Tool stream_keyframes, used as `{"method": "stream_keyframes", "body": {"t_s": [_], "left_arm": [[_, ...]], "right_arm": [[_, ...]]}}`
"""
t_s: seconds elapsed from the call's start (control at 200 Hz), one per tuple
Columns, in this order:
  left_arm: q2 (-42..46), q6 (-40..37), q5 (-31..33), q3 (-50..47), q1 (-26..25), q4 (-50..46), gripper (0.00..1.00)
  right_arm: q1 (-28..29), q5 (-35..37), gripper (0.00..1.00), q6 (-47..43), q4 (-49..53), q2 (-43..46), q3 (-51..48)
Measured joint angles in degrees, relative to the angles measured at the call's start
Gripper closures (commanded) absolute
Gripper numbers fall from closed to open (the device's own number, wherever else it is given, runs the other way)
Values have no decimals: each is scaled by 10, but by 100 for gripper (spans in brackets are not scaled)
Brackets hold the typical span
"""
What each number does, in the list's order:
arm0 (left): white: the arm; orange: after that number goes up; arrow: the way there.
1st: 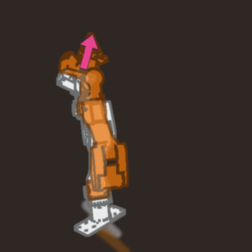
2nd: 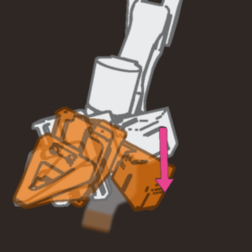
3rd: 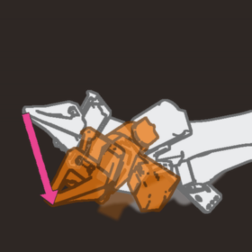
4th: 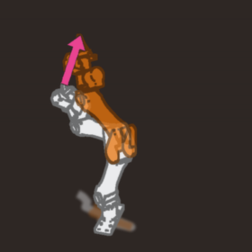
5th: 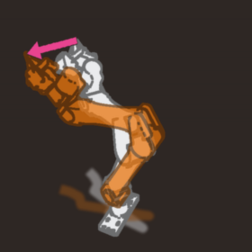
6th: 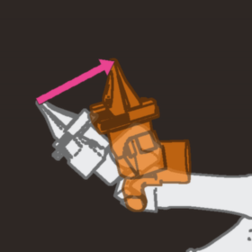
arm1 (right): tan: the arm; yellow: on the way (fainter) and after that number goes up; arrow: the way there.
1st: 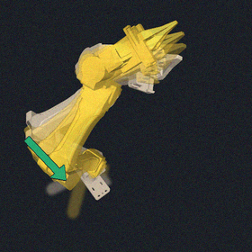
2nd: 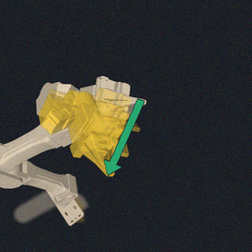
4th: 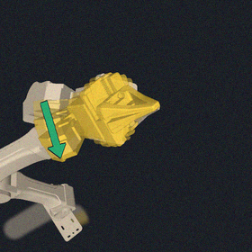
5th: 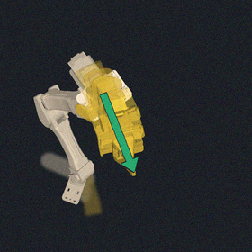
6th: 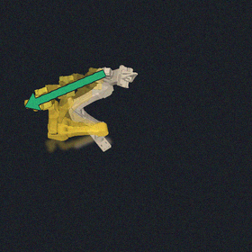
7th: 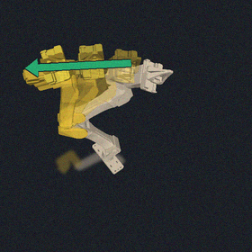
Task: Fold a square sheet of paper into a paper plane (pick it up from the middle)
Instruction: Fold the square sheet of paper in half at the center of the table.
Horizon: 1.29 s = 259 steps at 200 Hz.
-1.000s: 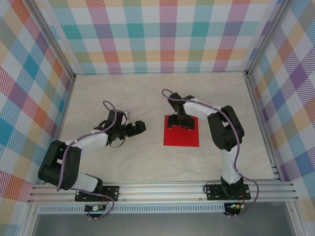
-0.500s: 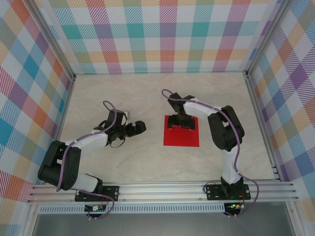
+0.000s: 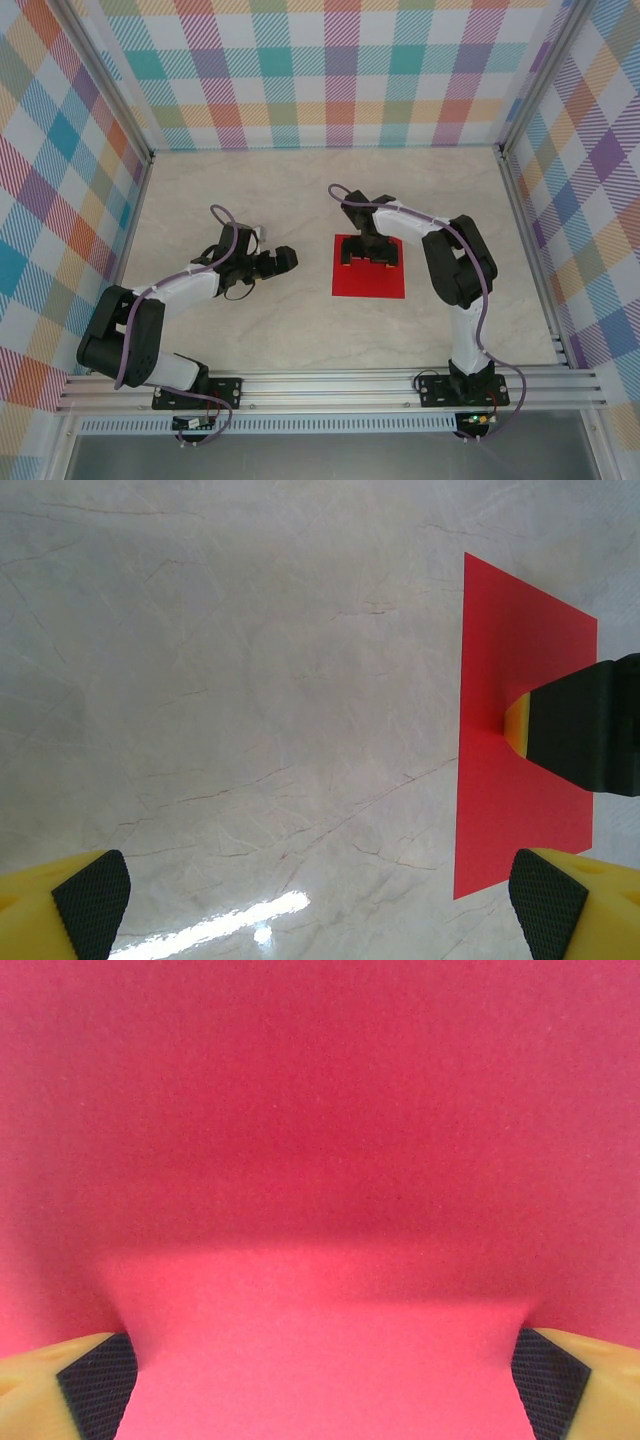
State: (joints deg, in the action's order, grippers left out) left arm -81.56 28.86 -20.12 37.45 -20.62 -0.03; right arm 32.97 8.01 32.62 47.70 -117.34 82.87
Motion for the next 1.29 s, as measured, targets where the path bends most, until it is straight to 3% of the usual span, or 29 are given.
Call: {"method": "stream_keyframes", "body": {"t_s": [0.71,0.955,1.295], "left_arm": [[0,-2,0,0,-3,-8,0],[0,-4,-4,0,-3,-15,0],[0,-9,-4,0,-3,-15,0]], "right_arm": [[6,1,23,8,-15,3,-6],[6,-3,9,4,-13,5,-2],[8,10,0,-5,3,3,14]]}}
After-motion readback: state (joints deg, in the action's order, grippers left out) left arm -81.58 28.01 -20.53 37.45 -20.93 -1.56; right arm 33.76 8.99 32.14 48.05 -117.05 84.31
